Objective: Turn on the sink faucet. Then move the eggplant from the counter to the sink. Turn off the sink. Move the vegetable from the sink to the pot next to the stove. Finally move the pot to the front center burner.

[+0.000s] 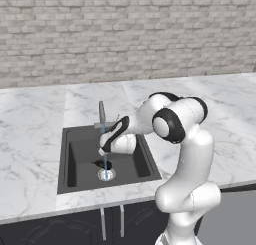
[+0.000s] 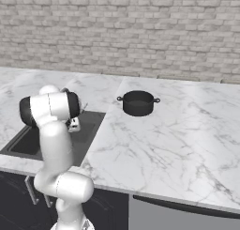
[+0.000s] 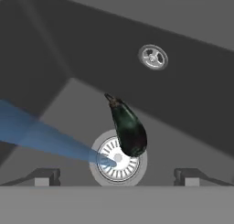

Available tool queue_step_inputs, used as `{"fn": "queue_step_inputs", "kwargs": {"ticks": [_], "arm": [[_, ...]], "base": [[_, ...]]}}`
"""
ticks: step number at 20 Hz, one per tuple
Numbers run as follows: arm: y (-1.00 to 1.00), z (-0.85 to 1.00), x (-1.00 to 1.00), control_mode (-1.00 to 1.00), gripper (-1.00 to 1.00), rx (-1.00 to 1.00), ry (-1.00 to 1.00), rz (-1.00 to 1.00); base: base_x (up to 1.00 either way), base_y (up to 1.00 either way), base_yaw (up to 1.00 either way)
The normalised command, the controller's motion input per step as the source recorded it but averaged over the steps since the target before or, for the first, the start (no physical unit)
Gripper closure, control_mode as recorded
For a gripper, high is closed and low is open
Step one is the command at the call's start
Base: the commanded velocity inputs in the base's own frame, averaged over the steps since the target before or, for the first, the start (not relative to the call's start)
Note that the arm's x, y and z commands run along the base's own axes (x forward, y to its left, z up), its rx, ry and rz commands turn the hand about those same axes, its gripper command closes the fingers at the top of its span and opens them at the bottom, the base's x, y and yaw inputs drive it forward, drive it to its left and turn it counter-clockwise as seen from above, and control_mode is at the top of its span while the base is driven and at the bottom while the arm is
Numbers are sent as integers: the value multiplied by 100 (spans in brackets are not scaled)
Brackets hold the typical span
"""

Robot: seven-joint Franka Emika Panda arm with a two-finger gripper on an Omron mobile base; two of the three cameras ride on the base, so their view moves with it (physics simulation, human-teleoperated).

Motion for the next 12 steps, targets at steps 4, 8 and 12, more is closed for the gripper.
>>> {"fn": "queue_step_inputs", "kwargs": {"ticks": [4,8,12], "arm": [[-47,63,-5,-100,-100,7,2,-6],[-52,68,-8,-100,-100,6,0,-4],[-40,77,-7,-100,-100,2,0,-2]], "base": [[0,0,0],[0,0,0],[0,0,0]]}}
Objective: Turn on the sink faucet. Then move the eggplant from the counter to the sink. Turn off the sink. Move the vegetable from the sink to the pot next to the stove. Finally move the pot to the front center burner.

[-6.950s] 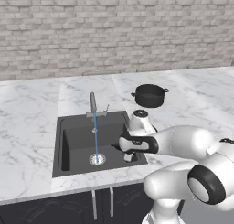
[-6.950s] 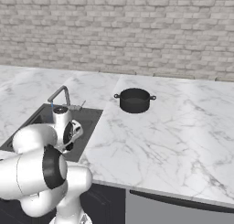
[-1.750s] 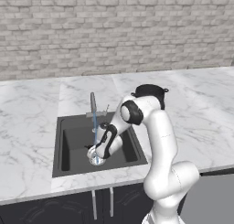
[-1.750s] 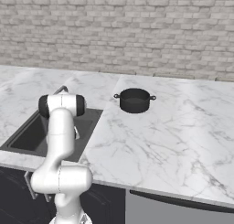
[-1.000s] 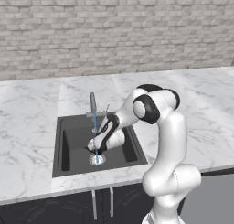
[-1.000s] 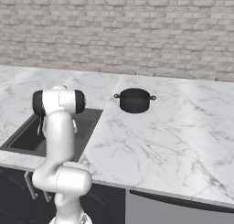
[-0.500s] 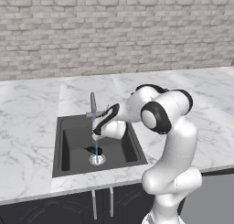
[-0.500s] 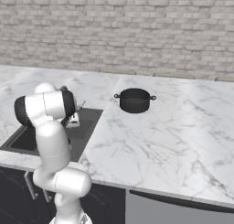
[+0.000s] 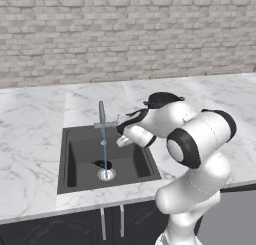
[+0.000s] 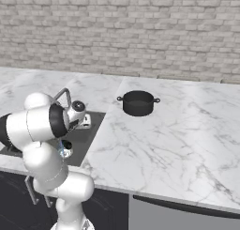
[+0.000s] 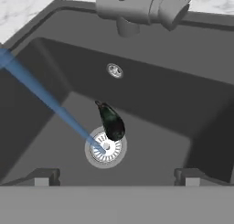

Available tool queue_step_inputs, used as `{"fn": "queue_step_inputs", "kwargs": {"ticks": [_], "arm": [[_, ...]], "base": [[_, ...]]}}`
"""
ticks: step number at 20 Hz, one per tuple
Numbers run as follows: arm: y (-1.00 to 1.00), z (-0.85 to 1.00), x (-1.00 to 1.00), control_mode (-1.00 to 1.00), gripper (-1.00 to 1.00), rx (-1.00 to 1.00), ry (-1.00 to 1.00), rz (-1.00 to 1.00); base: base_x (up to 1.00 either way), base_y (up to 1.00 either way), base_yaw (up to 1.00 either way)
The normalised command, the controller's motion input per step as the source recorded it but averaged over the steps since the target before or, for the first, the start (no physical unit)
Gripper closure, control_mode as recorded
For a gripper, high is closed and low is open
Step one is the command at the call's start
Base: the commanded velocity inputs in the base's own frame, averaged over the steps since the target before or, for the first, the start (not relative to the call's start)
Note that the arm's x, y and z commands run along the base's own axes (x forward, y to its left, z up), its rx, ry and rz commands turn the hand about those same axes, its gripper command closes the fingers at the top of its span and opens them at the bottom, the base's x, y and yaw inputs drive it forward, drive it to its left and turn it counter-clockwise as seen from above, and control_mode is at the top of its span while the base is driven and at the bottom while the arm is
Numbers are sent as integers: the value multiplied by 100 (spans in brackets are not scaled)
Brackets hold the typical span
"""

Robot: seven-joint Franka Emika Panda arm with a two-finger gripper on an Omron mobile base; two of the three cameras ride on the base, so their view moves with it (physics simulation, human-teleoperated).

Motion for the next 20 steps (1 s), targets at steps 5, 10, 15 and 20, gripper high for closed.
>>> {"fn": "queue_step_inputs", "kwargs": {"ticks": [5,10,15,20], "arm": [[-25,92,-3,-100,-100,2,0,0],[-17,96,-4,-100,-100,2,-1,0],[-13,57,-1,-100,-100,4,-1,0],[-31,-1,7,-100,-100,13,-4,6]], "base": [[0,0,0],[0,0,0],[0,0,0],[0,0,0]]}}
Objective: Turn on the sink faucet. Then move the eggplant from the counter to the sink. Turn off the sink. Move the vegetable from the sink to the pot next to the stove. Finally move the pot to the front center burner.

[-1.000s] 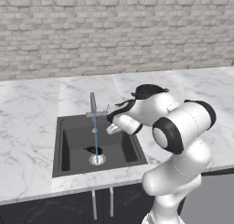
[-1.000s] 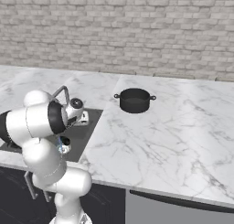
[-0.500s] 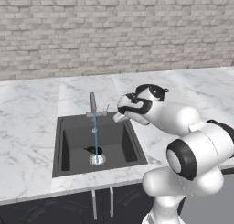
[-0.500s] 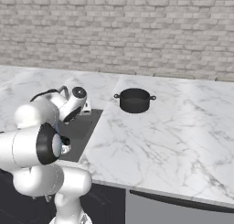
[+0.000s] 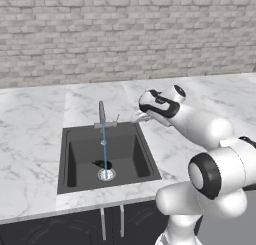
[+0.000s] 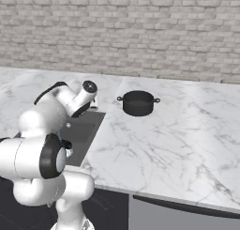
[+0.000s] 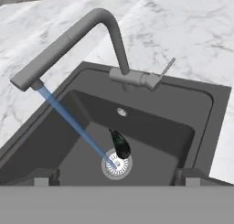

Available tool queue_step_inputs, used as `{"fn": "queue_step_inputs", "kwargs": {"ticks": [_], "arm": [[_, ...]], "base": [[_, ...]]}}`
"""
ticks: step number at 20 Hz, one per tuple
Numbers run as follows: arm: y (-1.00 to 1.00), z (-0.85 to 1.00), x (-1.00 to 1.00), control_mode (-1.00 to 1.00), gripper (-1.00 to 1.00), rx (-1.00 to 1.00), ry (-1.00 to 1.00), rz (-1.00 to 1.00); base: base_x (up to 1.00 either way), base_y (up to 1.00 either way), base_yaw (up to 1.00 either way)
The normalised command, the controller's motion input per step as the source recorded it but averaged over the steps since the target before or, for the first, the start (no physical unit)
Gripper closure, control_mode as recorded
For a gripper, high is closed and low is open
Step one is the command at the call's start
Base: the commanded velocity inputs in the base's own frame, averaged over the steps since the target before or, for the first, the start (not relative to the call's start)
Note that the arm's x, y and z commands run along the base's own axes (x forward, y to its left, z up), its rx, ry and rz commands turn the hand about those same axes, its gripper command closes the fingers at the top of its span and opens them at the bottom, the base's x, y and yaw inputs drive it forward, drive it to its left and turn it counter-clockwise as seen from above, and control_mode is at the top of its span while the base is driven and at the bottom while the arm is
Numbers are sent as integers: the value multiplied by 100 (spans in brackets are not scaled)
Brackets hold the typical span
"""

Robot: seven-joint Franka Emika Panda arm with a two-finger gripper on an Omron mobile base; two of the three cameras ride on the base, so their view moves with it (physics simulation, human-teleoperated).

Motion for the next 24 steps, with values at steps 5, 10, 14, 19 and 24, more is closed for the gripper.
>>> {"fn": "queue_step_inputs", "kwargs": {"ticks": [5,10,14,19,24], "arm": [[-11,-11,19,-100,-100,2,-13,10],[-1,-20,28,-100,-100,0,-5,10],[0,-19,35,-100,-100,0,-2,10],[0,-14,47,-100,-100,5,-9,6],[0,-9,30,-100,-100,3,-5,7]], "base": [[0,0,0],[0,0,0],[0,0,0],[0,0,0],[0,0,0]]}}
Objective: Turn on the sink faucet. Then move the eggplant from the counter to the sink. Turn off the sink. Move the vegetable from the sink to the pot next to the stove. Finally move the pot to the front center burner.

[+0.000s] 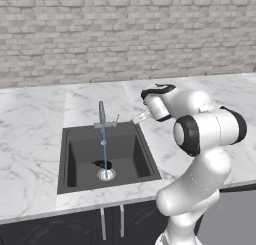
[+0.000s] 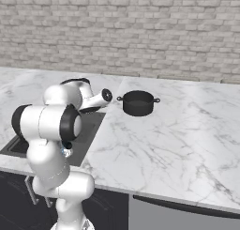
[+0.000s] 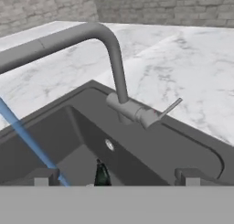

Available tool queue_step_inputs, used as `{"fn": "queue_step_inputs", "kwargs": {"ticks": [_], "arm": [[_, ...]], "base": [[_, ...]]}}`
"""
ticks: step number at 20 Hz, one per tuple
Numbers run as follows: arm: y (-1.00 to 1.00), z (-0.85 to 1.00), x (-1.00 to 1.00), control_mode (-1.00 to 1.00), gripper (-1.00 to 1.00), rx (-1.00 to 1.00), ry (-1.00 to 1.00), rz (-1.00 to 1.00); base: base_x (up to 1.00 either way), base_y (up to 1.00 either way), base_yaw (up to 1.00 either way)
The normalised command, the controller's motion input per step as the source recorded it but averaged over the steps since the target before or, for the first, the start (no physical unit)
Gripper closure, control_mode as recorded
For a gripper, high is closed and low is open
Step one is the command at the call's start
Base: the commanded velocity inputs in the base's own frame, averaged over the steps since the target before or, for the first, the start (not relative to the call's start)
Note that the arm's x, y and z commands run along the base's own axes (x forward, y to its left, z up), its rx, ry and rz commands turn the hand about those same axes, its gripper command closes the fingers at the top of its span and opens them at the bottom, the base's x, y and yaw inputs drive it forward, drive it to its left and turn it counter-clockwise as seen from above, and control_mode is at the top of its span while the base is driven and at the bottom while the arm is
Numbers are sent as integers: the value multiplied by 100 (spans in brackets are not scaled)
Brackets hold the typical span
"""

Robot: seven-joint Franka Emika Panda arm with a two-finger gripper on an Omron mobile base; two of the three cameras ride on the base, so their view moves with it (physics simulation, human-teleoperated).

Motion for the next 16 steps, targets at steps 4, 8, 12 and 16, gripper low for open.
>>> {"fn": "queue_step_inputs", "kwargs": {"ticks": [4,8,12,16], "arm": [[0,-14,24,-100,-100,2,-5,8],[0,-19,32,-100,-100,9,-9,7],[0,-15,29,-100,-100,10,-9,2],[-1,-6,6,-100,-100,3,-2,1]], "base": [[0,0,0],[0,0,0],[0,0,0],[0,0,0]]}}
